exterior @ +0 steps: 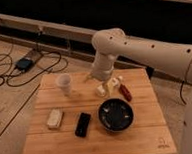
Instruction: Move the arm in a circular motion
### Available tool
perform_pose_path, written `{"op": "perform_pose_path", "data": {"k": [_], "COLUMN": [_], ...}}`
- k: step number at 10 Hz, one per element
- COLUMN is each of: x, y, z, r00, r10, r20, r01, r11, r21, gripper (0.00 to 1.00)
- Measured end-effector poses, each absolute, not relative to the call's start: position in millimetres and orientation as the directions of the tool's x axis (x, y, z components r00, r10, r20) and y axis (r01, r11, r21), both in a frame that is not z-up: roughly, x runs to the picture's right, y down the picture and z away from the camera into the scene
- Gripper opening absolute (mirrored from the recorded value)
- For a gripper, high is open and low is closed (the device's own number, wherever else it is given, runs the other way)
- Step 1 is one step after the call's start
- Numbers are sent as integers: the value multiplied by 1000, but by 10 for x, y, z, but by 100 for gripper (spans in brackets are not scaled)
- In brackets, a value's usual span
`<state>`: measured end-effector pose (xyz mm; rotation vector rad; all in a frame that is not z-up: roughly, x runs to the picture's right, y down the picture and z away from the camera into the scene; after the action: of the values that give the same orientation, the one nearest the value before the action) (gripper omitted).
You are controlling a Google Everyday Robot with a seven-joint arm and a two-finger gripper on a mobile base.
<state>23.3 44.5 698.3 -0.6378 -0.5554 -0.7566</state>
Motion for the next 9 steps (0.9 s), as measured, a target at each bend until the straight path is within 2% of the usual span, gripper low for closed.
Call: {"op": "perform_pose_path", "data": {"k": [5, 9], "x": [269, -217], "y": [86, -244], "z": [7211, 7318], "r00": [624, 583], "r10": [-501, -602], "r20": [599, 546], "r01": [763, 809], "r11": [554, 491], "r21": [-332, -323], "gripper": [80, 80]}}
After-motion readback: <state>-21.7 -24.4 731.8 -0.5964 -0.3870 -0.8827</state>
